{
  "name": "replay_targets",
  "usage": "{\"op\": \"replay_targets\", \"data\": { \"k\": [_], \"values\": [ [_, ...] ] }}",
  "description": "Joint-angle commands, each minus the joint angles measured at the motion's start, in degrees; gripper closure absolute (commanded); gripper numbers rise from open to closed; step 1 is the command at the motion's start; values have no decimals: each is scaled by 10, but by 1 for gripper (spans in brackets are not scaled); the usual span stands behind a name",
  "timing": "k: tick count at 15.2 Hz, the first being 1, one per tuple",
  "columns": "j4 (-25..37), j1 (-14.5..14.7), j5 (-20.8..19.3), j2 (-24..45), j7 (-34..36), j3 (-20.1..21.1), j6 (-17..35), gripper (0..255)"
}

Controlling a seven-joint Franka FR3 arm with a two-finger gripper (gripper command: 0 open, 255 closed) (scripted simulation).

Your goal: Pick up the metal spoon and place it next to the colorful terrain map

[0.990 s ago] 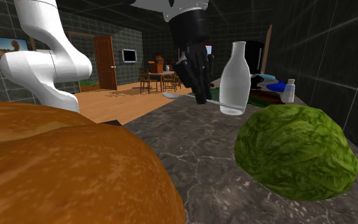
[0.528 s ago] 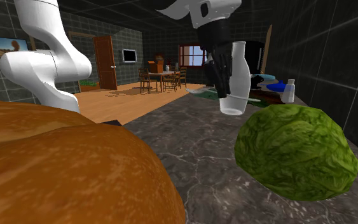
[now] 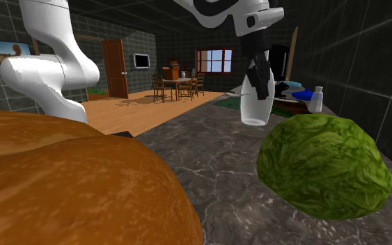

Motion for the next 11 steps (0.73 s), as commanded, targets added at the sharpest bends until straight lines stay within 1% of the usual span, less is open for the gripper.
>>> {"op": "replay_targets", "data": {
  "k": [1,11],
  "values": [
    [13,12,-17,19,22,1,2,255],
    [-22,25,-46,55,42,-15,68,255]
  ]
}}
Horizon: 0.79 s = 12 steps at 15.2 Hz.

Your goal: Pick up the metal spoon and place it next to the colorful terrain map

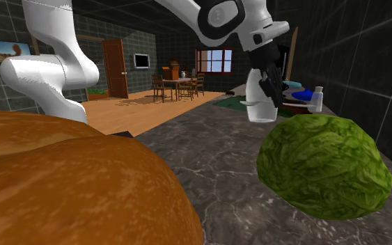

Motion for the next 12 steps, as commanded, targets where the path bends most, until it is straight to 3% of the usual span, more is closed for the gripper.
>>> {"op": "replay_targets", "data": {
  "k": [1,6,12],
  "values": [
    [-12,6,-3,6,3,-2,-86,255],
    [-23,14,-20,27,15,-12,-56,255],
    [-23,14,-20,27,15,-12,-56,255]
  ]
}}
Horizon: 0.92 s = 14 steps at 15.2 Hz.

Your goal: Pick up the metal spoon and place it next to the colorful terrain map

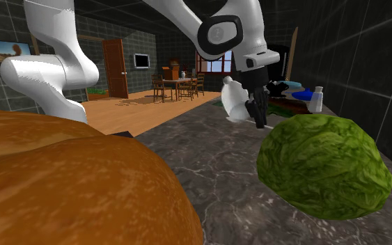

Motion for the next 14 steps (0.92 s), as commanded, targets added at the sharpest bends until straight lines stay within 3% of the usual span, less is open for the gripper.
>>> {"op": "replay_targets", "data": {
  "k": [1,2,7,11,14],
  "values": [
    [0,0,0,0,0,0,0,255],
    [0,0,0,0,0,0,0,0],
    [0,0,0,0,0,0,0,0],
    [-4,-19,45,-61,-30,19,-49,0],
    [-5,-18,45,-61,-30,19,-49,0]
  ]
}}
